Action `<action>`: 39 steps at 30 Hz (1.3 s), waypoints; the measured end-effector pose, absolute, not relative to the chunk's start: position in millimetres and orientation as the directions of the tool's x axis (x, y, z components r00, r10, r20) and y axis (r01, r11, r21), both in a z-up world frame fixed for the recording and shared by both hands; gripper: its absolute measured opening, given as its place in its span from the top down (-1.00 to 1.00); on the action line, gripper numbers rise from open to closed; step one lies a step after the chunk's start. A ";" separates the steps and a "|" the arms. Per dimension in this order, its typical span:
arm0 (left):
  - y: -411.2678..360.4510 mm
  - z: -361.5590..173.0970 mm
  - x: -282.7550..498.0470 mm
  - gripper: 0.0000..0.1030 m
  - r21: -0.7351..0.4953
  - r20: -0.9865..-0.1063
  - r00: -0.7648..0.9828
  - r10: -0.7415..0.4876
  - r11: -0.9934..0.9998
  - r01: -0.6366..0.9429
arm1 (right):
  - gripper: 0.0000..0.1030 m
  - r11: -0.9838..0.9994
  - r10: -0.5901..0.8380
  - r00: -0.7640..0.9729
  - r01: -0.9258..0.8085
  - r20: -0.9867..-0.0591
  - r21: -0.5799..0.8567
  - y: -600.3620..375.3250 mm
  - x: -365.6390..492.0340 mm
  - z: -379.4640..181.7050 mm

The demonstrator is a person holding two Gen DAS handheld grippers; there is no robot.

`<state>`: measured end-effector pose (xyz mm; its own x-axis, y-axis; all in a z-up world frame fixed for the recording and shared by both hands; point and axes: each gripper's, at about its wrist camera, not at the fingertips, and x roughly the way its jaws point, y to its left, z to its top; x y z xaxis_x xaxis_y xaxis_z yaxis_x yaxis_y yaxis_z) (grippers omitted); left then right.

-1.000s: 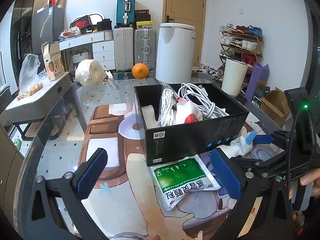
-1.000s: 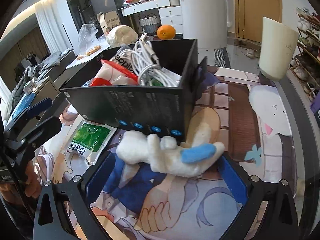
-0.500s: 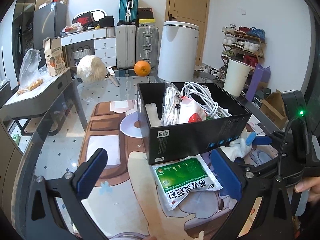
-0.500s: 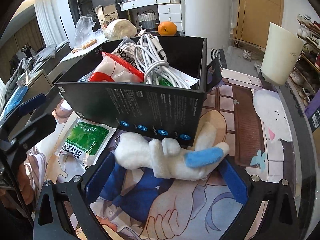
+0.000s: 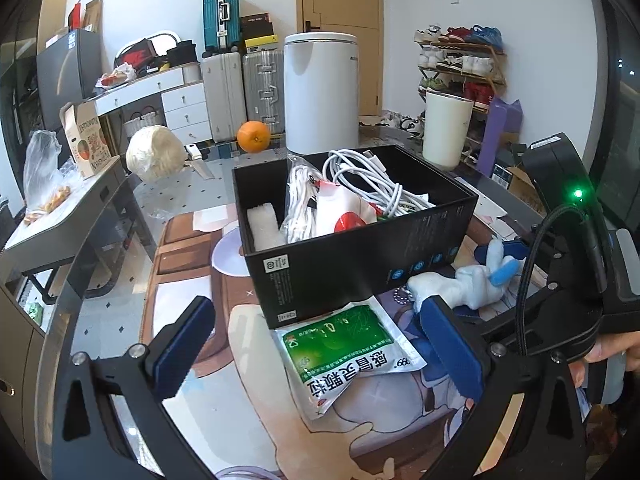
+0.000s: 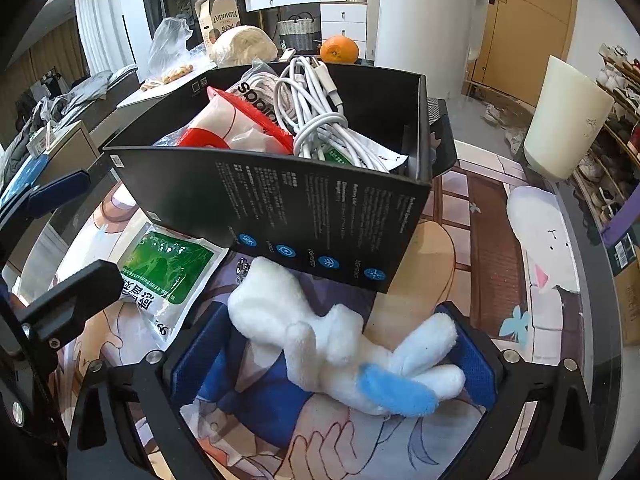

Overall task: Organize soft objects
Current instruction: 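Grasp the white plush bunny with the right gripper while the left grasps the green sachet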

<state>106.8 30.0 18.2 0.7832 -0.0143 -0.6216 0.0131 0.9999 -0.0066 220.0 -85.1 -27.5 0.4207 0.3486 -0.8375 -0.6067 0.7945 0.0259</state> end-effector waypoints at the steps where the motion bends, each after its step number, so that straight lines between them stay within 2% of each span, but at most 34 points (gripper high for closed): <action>1: 30.5 18.2 106.9 -1.00 -0.010 -0.622 0.783 -0.017 1.000 0.014 | -0.97 0.794 0.350 0.421 -0.607 -0.837 0.027 -85.3 219.8 -27.4; 9: 27.0 15.7 109.3 -1.00 -0.001 -0.640 0.769 -0.019 1.000 0.023 | -0.68 0.790 0.376 0.426 -0.611 -0.823 0.045 -110.8 212.7 -23.2; 18: 19.2 3.3 123.5 -1.00 0.029 -0.713 0.701 -0.010 0.999 0.044 | -0.41 0.778 0.390 0.420 -0.626 -0.820 0.050 -129.4 205.1 -19.9; 27: 13.6 -12.0 136.4 -1.00 0.033 -0.780 0.626 -0.010 0.998 0.057 | -0.38 0.761 0.405 0.406 -0.646 -0.819 0.057 -132.3 206.2 -19.8; 28: 14.1 -13.1 137.3 -1.00 0.029 -0.785 0.619 -0.010 0.998 0.054 | -0.41 0.759 0.406 0.405 -0.649 -0.819 0.055 -132.2 206.4 -19.6; 30: 14.4 -14.6 138.4 -0.99 0.021 -0.792 0.610 -0.018 0.998 0.057 | -0.67 0.757 0.402 0.403 -0.651 -0.822 0.052 -132.7 207.2 -20.4; 31: 14.2 -15.2 138.8 -0.99 0.018 -0.794 0.607 -0.021 0.998 0.058 | -0.67 0.758 0.399 0.403 -0.650 -0.824 0.050 -132.2 208.6 -21.5; 35: 13.3 -17.4 140.6 -0.95 0.011 -0.805 0.593 -0.029 0.998 0.064 | -0.68 0.760 0.388 0.414 -0.649 -0.824 0.032 -128.3 213.0 -23.1; 37: 12.4 -17.0 140.2 -0.85 0.005 -0.805 0.593 -0.038 0.998 0.070 | -0.68 0.754 0.386 0.413 -0.657 -0.825 0.024 -126.4 212.9 -23.3; 39: 12.6 -16.8 139.3 -0.75 -0.006 -0.802 0.596 -0.050 0.997 0.075 | -0.49 0.746 0.392 0.411 -0.665 -0.823 0.023 -125.5 212.4 -22.6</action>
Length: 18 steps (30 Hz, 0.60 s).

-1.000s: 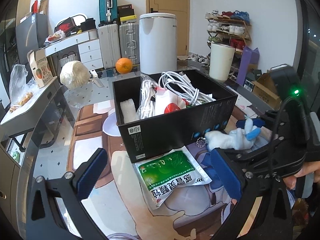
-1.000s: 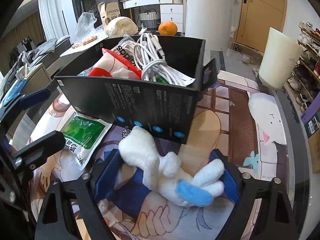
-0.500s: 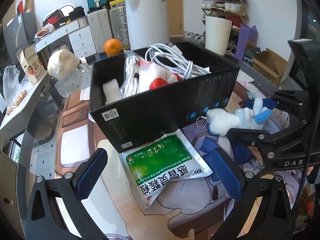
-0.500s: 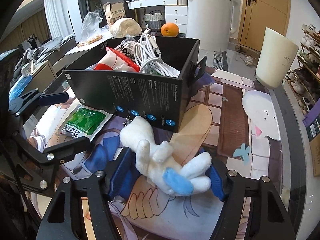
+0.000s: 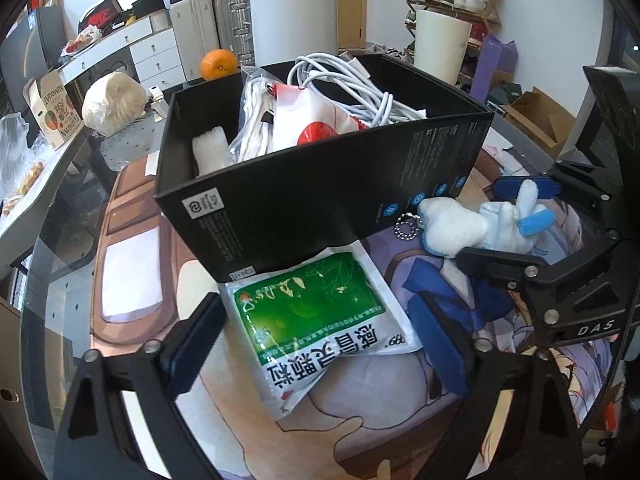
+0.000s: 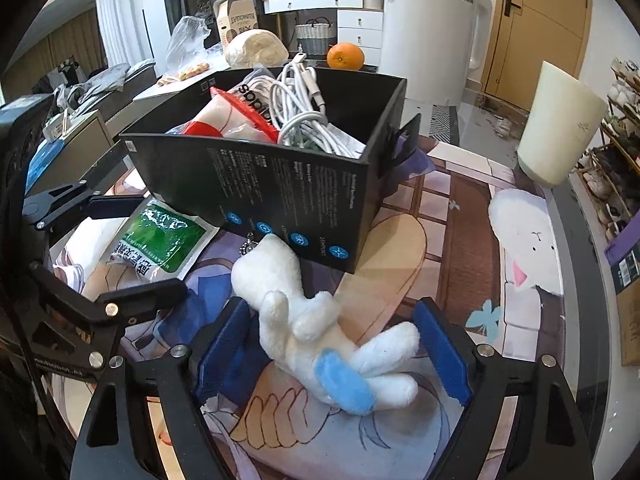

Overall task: Organize soft objects
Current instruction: 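Grasp the white plush bunny with the right gripper while the left grasps the green sachet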

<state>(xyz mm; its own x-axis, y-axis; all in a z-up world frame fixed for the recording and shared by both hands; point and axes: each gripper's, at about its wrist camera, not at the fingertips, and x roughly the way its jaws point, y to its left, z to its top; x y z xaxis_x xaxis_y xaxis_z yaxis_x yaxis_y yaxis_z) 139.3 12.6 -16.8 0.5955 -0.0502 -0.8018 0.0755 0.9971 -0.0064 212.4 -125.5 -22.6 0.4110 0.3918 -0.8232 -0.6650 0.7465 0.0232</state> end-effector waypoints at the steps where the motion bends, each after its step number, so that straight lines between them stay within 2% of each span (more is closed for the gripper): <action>1: 12.5 -16.1 139.2 -0.72 -0.010 -0.800 0.597 -0.055 0.997 0.078 | -0.42 0.739 0.403 0.407 -0.673 -0.820 0.029 -125.3 211.3 -21.3; 9: 9.0 -7.3 128.5 -0.18 -0.025 -0.769 0.632 -0.096 0.992 0.120 | 0.10 0.708 0.425 0.386 -0.705 -0.819 0.035 -125.7 204.1 -17.6; 12: 6.9 -5.2 125.2 -0.06 -0.026 -0.766 0.634 -0.109 0.990 0.139 | 0.28 0.697 0.446 0.370 -0.715 -0.815 0.057 -127.4 203.1 -17.3; 18: 3.3 -2.3 116.5 0.00 -0.019 -0.748 0.654 -0.111 0.989 0.147 | 0.37 0.683 0.471 0.352 -0.725 -0.809 0.082 -129.9 202.3 -15.1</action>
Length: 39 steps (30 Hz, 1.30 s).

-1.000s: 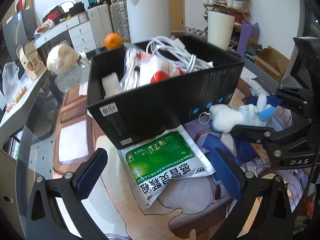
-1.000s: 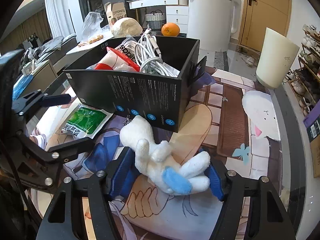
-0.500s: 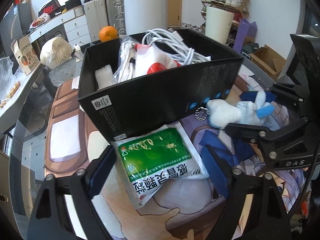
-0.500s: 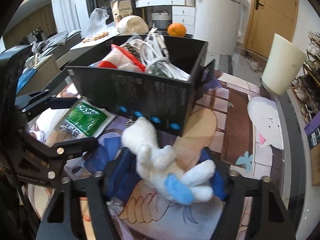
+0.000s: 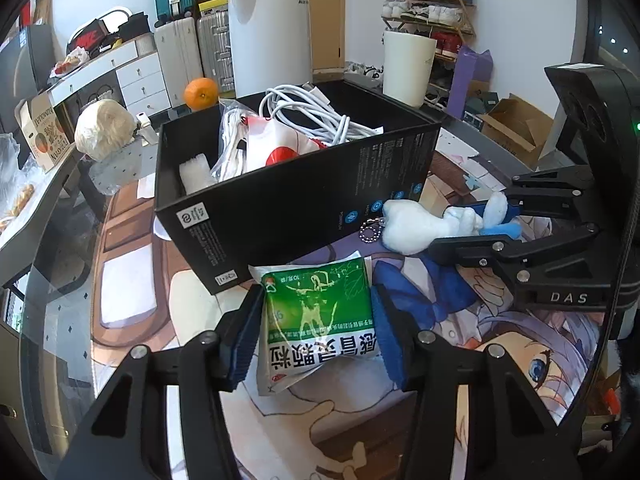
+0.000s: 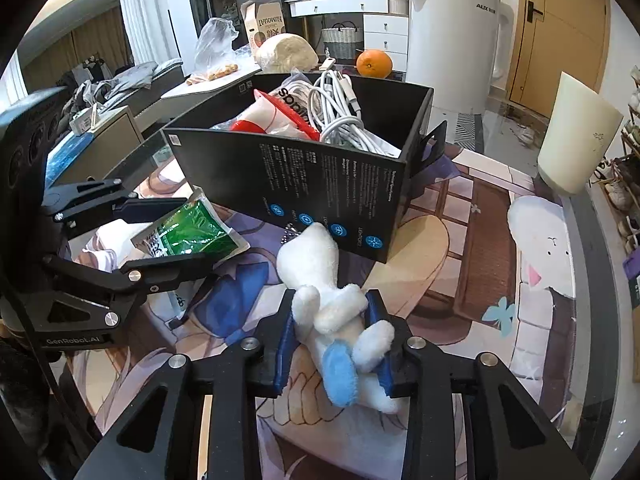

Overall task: Organize soft objects
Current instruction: 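Carry plush bunny and green sachet into the black box and open both grippers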

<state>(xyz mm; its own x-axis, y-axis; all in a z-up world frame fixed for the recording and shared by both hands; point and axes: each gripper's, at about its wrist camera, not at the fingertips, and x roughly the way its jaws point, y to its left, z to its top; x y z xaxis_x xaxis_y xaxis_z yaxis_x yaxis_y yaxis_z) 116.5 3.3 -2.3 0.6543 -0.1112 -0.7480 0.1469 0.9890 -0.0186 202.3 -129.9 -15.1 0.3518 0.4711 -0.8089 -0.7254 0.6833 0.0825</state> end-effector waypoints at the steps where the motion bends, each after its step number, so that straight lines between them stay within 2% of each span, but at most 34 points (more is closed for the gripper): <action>1: 4.1 -3.5 114.8 0.00 -0.028 -0.746 0.655 -0.119 0.989 0.148 | 0.37 0.682 0.473 0.352 -0.726 -0.808 0.083 -130.4 201.4 -14.8; 14: 13.9 16.1 98.3 0.00 -0.057 -0.668 0.731 -0.135 0.990 0.131 | 0.37 0.656 0.536 0.376 -0.749 -0.756 0.093 -146.0 183.7 15.7; 26: 26.1 45.1 88.4 0.01 -0.088 -0.599 0.788 -0.142 0.990 0.112 | 0.37 0.657 0.606 0.440 -0.746 -0.663 0.105 -155.3 171.8 60.7; 39: 47.9 74.0 121.6 0.01 -0.095 -0.546 0.834 -0.085 0.995 0.039 | 0.37 0.707 0.599 0.502 -0.698 -0.624 0.116 -140.1 197.6 68.3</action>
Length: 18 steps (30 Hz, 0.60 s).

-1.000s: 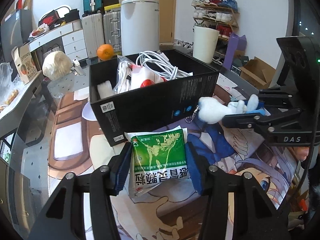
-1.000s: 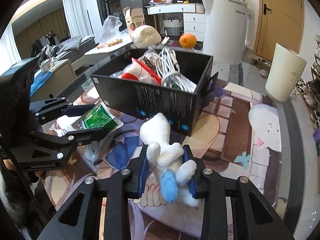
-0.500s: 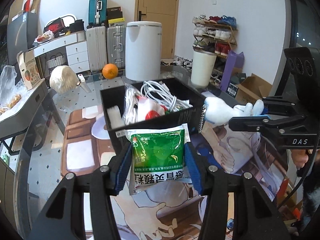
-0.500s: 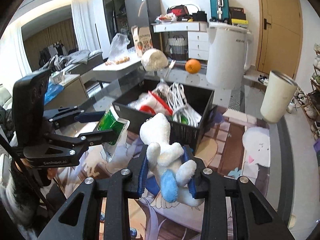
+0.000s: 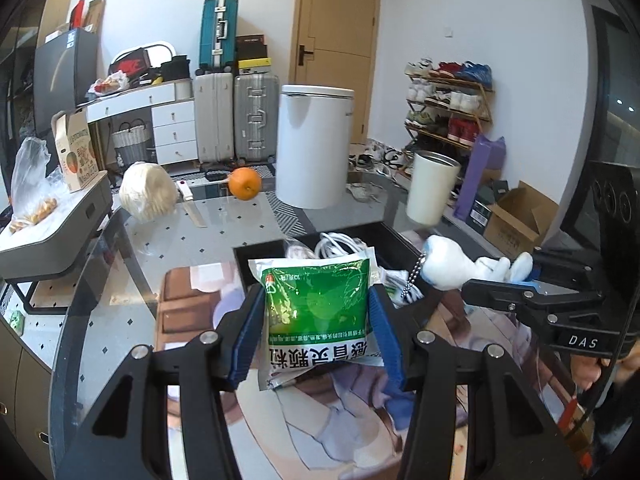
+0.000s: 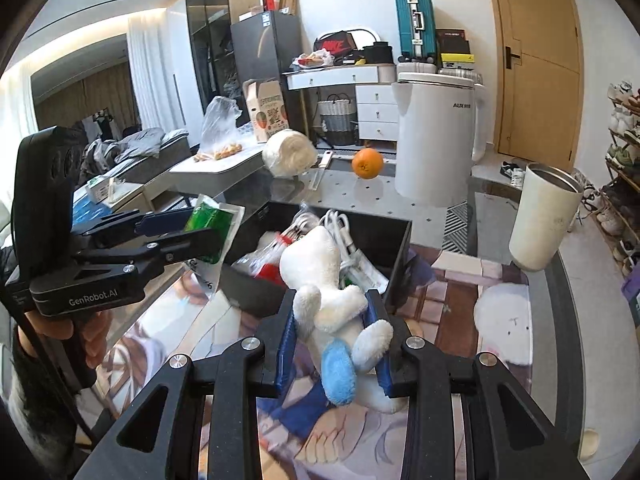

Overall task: Organize soft objects
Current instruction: 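Carry plush bunny and green sachet into the black box and open both grippers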

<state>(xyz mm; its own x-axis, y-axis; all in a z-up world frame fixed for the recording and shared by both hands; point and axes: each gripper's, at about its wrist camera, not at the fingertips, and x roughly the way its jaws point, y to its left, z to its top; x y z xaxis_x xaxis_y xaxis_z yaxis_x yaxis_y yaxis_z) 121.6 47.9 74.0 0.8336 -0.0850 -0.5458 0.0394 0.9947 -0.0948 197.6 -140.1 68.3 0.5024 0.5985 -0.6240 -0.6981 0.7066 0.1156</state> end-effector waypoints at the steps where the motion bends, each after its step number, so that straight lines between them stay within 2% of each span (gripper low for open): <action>1: 50.1 73.5 124.4 0.01 -0.099 -0.546 0.834 -0.083 0.994 0.034 | 0.37 0.709 0.597 0.504 -0.695 -0.624 0.116 -138.5 201.0 68.2; 14: 61.7 58.3 163.7 0.01 -0.082 -0.573 0.819 -0.034 0.996 -0.016 | 0.37 0.820 0.460 0.612 -0.570 -0.643 0.044 -103.2 250.5 58.8; 18: 64.3 53.8 170.9 0.01 -0.091 -0.580 0.814 -0.042 0.996 -0.013 | 0.37 0.840 0.399 0.637 -0.543 -0.660 -0.016 -91.4 259.7 50.9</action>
